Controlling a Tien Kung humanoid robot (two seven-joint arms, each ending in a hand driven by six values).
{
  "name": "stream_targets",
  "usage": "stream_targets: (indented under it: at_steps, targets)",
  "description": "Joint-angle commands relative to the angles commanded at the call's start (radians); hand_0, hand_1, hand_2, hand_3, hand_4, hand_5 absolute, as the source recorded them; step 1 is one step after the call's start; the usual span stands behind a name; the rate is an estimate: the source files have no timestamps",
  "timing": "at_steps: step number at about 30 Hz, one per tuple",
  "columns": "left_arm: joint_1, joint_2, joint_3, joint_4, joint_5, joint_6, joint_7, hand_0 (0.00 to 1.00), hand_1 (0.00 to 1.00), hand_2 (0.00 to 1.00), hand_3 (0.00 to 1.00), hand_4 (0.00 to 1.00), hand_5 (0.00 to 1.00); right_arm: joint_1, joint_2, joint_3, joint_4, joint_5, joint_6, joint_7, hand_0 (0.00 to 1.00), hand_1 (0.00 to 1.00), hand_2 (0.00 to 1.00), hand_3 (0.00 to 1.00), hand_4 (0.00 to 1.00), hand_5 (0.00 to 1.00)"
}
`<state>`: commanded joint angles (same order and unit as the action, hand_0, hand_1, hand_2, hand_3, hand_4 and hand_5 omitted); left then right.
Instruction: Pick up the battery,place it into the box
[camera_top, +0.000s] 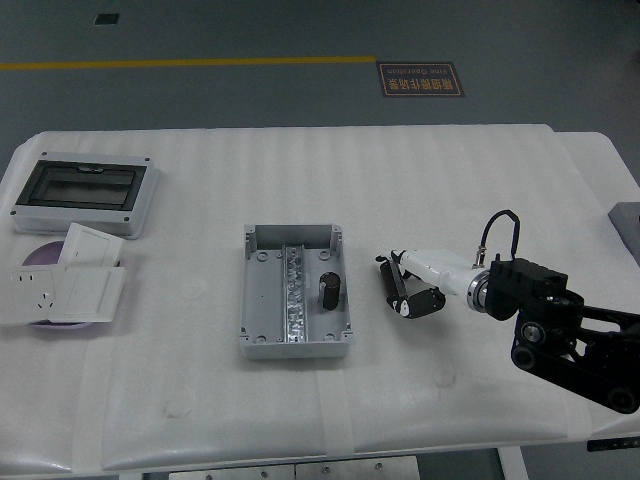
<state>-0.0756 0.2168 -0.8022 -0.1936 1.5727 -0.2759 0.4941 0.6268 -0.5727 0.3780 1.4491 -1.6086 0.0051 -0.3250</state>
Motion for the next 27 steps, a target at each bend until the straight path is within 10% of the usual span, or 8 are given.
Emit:
stream_targets:
  at_steps: [17,27]
  targets:
    - [0.001,-0.002,-0.003,0.000,0.006,0.020,-0.025,0.652,0.606,0.550,0.598,0.429,0.035,-0.001,0.000,-0.001,-0.004,-0.022,-0.033,0.007,0.634,0.686,0.718,0.883,0.520,0.215]
    - [0.005,-0.004,-0.012,0.000,0.015,0.019,-0.023,0.652,0.605,0.555,0.600,0.432,0.035,-0.043,0.012,0.167,0.105,-0.050,-0.058,0.007,0.623,0.672,0.641,0.831,0.498,0.200]
